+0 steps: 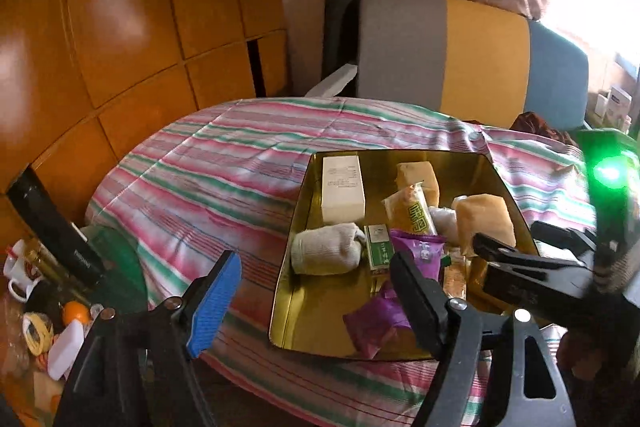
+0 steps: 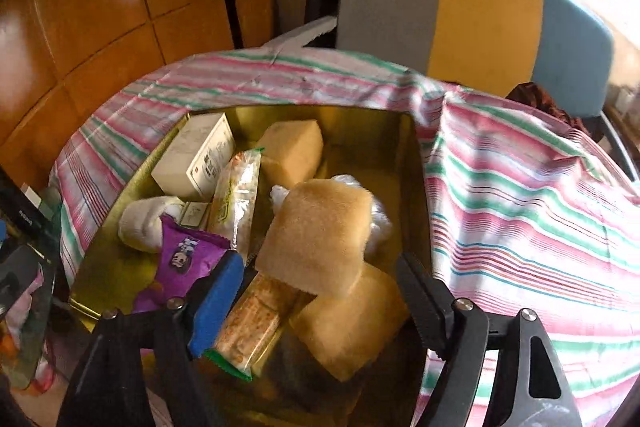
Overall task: Organize objects
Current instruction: 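Carry the yellow sponge into the gold tray and open the right tool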
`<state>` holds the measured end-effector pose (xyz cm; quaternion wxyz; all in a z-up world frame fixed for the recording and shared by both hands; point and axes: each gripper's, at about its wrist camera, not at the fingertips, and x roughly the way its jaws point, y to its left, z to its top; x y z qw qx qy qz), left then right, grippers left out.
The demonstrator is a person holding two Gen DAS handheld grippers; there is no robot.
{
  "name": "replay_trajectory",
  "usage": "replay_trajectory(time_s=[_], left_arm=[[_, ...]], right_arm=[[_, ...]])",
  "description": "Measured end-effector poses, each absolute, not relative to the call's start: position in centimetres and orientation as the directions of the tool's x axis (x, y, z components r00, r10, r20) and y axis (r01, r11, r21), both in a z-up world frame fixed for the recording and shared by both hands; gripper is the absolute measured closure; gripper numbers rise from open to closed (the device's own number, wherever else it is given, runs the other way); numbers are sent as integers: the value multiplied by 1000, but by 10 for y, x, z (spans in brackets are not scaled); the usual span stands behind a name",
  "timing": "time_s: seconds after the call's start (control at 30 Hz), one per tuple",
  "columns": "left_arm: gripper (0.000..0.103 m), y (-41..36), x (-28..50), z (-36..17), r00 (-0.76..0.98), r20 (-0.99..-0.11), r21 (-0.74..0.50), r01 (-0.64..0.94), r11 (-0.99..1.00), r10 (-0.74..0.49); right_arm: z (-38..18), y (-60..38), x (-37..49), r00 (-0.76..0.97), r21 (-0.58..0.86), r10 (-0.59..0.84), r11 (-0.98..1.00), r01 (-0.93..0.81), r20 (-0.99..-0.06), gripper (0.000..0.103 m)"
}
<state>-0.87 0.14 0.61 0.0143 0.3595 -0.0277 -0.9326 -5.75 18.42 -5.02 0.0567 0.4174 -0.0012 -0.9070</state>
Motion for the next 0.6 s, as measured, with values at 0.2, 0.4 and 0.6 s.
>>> replay_trajectory(time_s=[0.2,0.4,0.6], left_arm=[[25,5,-2,6,-737,-676,40,-8,-999,-21],[34,11,3,8,-738,-674,-1,-36,-999,27],[39,14,2,7,-729,-683,-16,-57,-998,52]], right_arm=[[-42,194,-30,-686,60,-84,-996,59,-723,16],[-42,203,-7,-694,77,-81,-996,36,-715,14],[-42,205,5,-702,66,-74,-997,38,-708,14]])
